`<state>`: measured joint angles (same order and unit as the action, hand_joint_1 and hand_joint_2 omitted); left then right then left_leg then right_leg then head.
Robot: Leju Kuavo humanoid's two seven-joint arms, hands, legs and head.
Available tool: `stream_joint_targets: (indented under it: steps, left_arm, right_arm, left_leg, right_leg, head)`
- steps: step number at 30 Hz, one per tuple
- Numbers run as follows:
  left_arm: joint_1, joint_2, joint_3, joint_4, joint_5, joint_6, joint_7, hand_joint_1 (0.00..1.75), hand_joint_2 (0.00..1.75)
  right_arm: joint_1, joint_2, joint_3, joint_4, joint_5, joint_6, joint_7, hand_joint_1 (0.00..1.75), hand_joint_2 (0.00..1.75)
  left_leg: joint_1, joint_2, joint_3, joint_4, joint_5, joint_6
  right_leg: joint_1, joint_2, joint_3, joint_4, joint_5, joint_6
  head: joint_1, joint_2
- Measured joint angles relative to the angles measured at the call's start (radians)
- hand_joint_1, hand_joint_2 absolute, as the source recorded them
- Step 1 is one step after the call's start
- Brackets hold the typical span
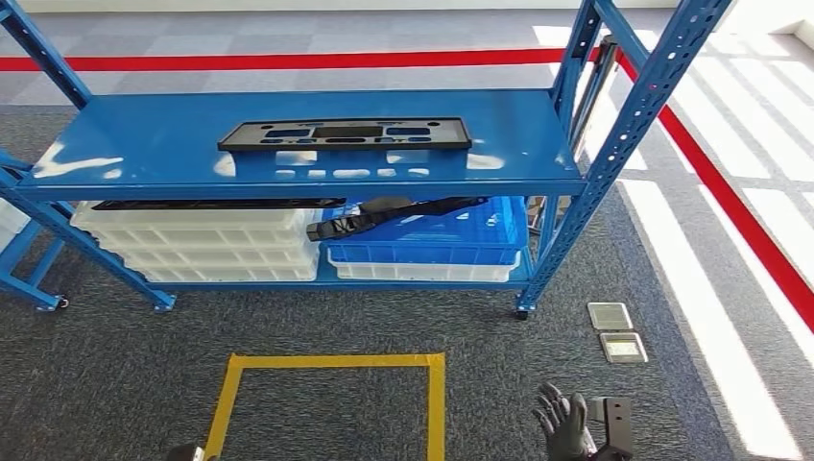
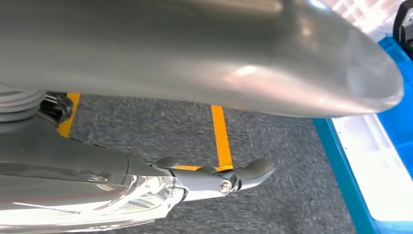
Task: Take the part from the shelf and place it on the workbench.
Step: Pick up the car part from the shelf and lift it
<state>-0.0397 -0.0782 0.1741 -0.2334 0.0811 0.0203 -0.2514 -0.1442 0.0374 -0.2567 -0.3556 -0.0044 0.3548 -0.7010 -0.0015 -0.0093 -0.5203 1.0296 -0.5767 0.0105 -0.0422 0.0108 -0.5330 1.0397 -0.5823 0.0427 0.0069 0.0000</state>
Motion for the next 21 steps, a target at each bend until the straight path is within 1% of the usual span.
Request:
stream_joint_targets:
  steps: [6,11,15,18,21]
  left_arm:
    - [0.0,0.0,0.014,0.002,-0.009,-0.001,0.0,0.0,0.0]
    - [0.0,-0.001,0.025,0.003,-0.019,-0.002,0.0,0.0,0.0]
    - [0.0,-0.002,0.035,0.003,-0.024,-0.002,0.003,0.0,0.0]
    - [0.0,-0.002,0.044,0.003,-0.022,-0.004,0.003,0.0,0.0]
    - [0.0,-0.003,0.064,0.004,-0.006,-0.016,0.006,0.0,0.0]
  right_arm:
    - [-0.016,0.0,-0.039,-0.004,0.052,-0.047,0.0,0.0,0.0]
    - [-0.023,0.001,-0.065,-0.003,0.079,-0.044,0.0,0.0,0.0]
    - [-0.032,0.006,-0.082,-0.009,0.106,-0.066,0.0,0.0,0.0]
    - [-0.037,0.01,-0.097,-0.021,0.122,-0.093,0.011,0.0,0.0]
    - [-0.038,0.016,-0.116,-0.046,0.134,-0.096,0.023,0.0,0.0]
  left_leg:
    - [0.0,0.0,0.0,0.0,0.0,0.0]
    - [0.0,0.0,0.0,0.0,0.0,0.0]
    - [0.0,0.0,0.0,0.0,0.0,0.0]
    - [-0.002,0.0,0.0,0.001,0.0,0.0]
    - [-0.004,0.0,-0.001,0.001,0.0,0.0]
  right_leg:
    - [0.0,0.0,0.0,0.0,0.0,0.0]
    - [0.0,0.0,0.0,0.0,0.0,0.0]
    - [0.0,0.0,0.0,0.0,0.0,0.0]
    - [-0.002,0.0,0.0,-0.001,0.001,0.001]
    - [-0.005,0.0,-0.001,-0.001,0.002,0.002]
  head:
    - [0.0,0.0]
    - [0.0,0.0]
    - [0.0,0.0]
    - [0.0,0.0]
    - [0.0,0.0]
